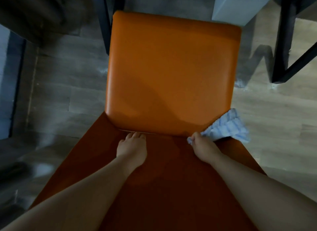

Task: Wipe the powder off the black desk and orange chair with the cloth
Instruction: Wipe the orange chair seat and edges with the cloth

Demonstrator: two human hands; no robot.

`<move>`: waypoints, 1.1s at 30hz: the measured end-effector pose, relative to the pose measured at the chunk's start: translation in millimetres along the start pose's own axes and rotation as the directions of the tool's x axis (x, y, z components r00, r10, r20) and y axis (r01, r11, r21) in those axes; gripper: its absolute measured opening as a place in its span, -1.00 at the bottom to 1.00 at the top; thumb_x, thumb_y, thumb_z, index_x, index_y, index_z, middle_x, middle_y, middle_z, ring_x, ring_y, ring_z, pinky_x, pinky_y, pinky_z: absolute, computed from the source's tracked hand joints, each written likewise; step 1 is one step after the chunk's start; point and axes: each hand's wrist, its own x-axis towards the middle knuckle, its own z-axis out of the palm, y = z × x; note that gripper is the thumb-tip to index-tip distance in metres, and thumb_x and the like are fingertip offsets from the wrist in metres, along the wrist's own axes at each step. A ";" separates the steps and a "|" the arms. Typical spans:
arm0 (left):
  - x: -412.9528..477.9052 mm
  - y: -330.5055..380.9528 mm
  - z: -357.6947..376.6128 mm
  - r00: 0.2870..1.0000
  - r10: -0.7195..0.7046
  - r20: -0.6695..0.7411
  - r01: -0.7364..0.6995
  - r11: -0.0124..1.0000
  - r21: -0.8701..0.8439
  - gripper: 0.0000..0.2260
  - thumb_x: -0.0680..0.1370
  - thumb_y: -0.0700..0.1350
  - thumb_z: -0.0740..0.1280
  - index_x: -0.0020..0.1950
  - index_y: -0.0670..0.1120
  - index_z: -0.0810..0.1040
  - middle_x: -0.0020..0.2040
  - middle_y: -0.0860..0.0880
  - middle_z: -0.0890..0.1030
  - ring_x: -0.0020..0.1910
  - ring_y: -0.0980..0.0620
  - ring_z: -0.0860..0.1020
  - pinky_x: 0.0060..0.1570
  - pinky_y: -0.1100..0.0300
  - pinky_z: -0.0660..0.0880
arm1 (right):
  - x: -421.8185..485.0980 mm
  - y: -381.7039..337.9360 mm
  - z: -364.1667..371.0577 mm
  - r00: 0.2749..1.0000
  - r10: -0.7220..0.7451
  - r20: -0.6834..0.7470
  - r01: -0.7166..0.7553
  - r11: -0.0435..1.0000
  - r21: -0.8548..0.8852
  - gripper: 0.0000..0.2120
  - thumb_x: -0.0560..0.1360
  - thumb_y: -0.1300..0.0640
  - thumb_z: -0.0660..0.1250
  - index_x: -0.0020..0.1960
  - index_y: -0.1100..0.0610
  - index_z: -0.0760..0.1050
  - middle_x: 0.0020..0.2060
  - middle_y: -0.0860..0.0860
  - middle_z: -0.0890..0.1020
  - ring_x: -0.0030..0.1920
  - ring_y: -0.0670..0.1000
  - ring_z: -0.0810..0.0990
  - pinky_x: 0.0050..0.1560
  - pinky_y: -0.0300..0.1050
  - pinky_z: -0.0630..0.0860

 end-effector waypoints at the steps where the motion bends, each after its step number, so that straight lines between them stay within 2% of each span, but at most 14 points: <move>1: -0.3 1.4 2.8 1.000 -0.010 0.009 0.010 1.000 0.004 -0.58 0.55 -0.19 0.10 0.43 -0.04 0.28 0.45 -0.02 0.28 0.44 -0.06 0.21 0.33 0.00 0.22 | 2.1 5.3 -1.9 0.999 0.003 0.045 -0.003 1.000 -0.001 -0.91 0.61 0.18 0.07 0.08 0.14 0.31 -0.03 0.16 0.55 -0.17 0.07 0.48 -0.24 -0.10 0.34; 5: 0.2 4.6 7.3 1.000 -0.030 -0.006 0.030 0.999 0.018 -0.58 0.56 -0.21 0.07 0.42 -0.03 0.30 0.43 -0.03 0.32 0.43 -0.06 0.24 0.34 0.02 0.19 | 4.7 18.6 -11.1 0.987 0.000 0.163 0.019 0.993 -0.112 -0.81 0.64 0.05 -0.01 0.20 0.04 0.26 -0.15 0.04 0.54 -0.31 0.02 0.43 -0.29 -0.09 0.27; 9: 1.1 7.5 6.4 1.000 -0.024 0.002 0.024 1.000 0.007 -0.58 0.56 -0.21 0.05 0.42 -0.02 0.31 0.44 -0.03 0.32 0.44 -0.06 0.23 0.36 0.01 0.17 | -0.5 17.5 -11.8 0.973 0.016 0.232 0.035 0.977 -0.211 -0.76 0.64 -0.03 -0.05 0.26 -0.02 0.21 -0.37 -0.02 0.47 -0.42 -0.06 0.38 -0.13 -0.11 0.21; 10: 0.7 7.1 6.8 1.000 -0.025 0.002 0.025 1.000 0.008 -0.58 0.57 -0.20 0.04 0.43 -0.02 0.30 0.44 -0.03 0.32 0.44 -0.05 0.23 0.37 0.01 0.16 | -0.9 16.4 -11.8 0.972 0.021 0.235 0.031 0.976 -0.215 -0.75 0.65 -0.01 -0.05 0.29 -0.01 0.20 -0.38 -0.02 0.46 -0.43 -0.06 0.37 -0.14 -0.13 0.21; 14: -1.6 2.2 8.3 1.000 -0.015 0.009 0.015 1.000 -0.005 -0.60 0.60 -0.16 0.01 0.44 -0.02 0.29 0.45 -0.02 0.32 0.44 -0.03 0.23 0.39 0.02 0.13 | -3.4 13.4 -14.0 0.974 0.081 0.211 -0.038 0.979 -0.198 -0.67 0.62 0.15 -0.02 0.37 0.00 0.17 -0.31 0.05 0.47 -0.43 0.01 0.35 -0.40 -0.16 0.13; 17: -1.7 -1.9 7.9 1.000 0.001 0.009 -0.001 1.000 -0.006 -0.62 0.61 -0.11 0.01 0.43 -0.01 0.30 0.44 -0.01 0.32 0.43 -0.03 0.25 0.38 0.03 0.14 | -2.5 13.3 -18.0 0.975 0.114 0.191 -0.060 0.962 -0.267 -0.65 0.61 0.24 -0.03 0.37 0.05 0.17 -0.32 0.07 0.42 -0.43 0.05 0.33 -0.44 -0.10 0.21; 20: -0.5 -4.4 9.6 1.000 0.018 0.010 -0.018 1.000 -0.019 -0.63 0.60 -0.12 0.03 0.41 -0.01 0.33 0.43 -0.01 0.33 0.42 -0.03 0.26 0.36 0.03 0.16 | -4.6 13.5 -23.4 0.975 0.129 0.180 -0.057 0.932 -0.358 -0.63 0.60 0.31 -0.03 0.36 0.09 0.19 -0.34 0.06 0.36 -0.44 0.03 0.29 -0.46 -0.11 0.20; 22: 1.3 -5.6 11.1 1.000 0.022 0.009 -0.022 1.000 -0.020 -0.62 0.60 -0.12 0.03 0.41 -0.01 0.34 0.43 -0.01 0.34 0.42 -0.04 0.27 0.35 0.02 0.17 | -6.5 12.9 -27.3 0.975 0.139 0.174 -0.054 0.905 -0.423 -0.61 0.59 0.34 -0.02 0.38 0.11 0.17 -0.22 0.11 0.47 -0.42 0.01 0.26 -0.45 -0.13 0.20; 24: 2.9 -6.6 12.4 1.000 0.018 0.006 -0.018 1.000 -0.015 -0.62 0.60 -0.12 0.03 0.41 0.00 0.33 0.44 -0.01 0.33 0.41 -0.04 0.27 0.35 0.02 0.17 | -8.1 11.8 -30.1 0.973 0.152 0.174 -0.049 0.871 -0.489 -0.58 0.58 0.35 0.00 0.42 0.13 0.13 0.10 0.21 0.52 -0.36 0.03 0.27 -0.43 -0.14 0.19; 26: 3.1 -7.5 13.8 1.000 0.020 0.000 -0.020 1.000 -0.020 -0.62 0.60 -0.12 0.03 0.41 0.00 0.34 0.44 -0.01 0.33 0.41 -0.04 0.27 0.35 0.02 0.17 | -8.7 11.5 -30.0 0.974 0.157 0.163 -0.040 0.828 -0.559 -0.54 0.58 0.35 0.02 0.45 0.12 0.09 0.24 0.20 0.47 -0.15 0.10 0.41 -0.34 -0.14 0.23; 28: 2.9 -7.5 14.2 1.000 0.023 -0.004 -0.023 0.999 -0.029 -0.63 0.60 -0.12 0.03 0.40 -0.01 0.35 0.43 -0.01 0.34 0.41 -0.04 0.28 0.34 0.03 0.17 | -9.0 13.6 -31.3 0.977 0.160 0.142 -0.044 0.799 -0.600 -0.53 0.58 0.34 0.05 0.46 0.12 0.09 0.24 0.17 0.48 0.13 0.16 0.45 -0.18 -0.12 0.27; 29: 2.7 -7.5 14.1 1.000 0.024 -0.006 -0.024 0.999 -0.030 -0.63 0.60 -0.12 0.04 0.39 -0.02 0.35 0.42 -0.01 0.35 0.40 -0.04 0.28 0.34 0.03 0.17 | -9.4 14.6 -32.3 0.979 0.163 0.124 -0.053 0.787 -0.615 -0.53 0.58 0.34 0.07 0.45 0.12 0.11 0.22 0.16 0.49 0.17 0.17 0.45 -0.16 -0.11 0.28; 32: 4.7 -6.8 13.8 1.000 0.019 0.006 -0.019 1.000 -0.023 -0.63 0.61 -0.11 0.03 0.40 -0.02 0.34 0.43 -0.02 0.34 0.41 -0.04 0.28 0.35 0.02 0.17 | -11.4 16.6 -35.4 0.982 0.172 0.077 -0.080 0.752 -0.654 -0.54 0.58 0.33 0.10 0.44 0.13 0.14 0.19 0.13 0.52 0.09 0.12 0.49 -0.25 -0.13 0.32; 33: 5.3 -6.7 13.9 1.000 0.017 0.010 -0.017 1.000 -0.019 -0.63 0.61 -0.11 0.03 0.41 -0.02 0.34 0.43 -0.02 0.34 0.41 -0.04 0.28 0.35 0.02 0.17 | -12.3 17.3 -36.0 0.983 0.173 0.060 -0.092 0.753 -0.652 -0.55 0.58 0.32 0.10 0.44 0.13 0.15 0.19 0.13 0.52 0.11 0.12 0.50 -0.22 -0.12 0.35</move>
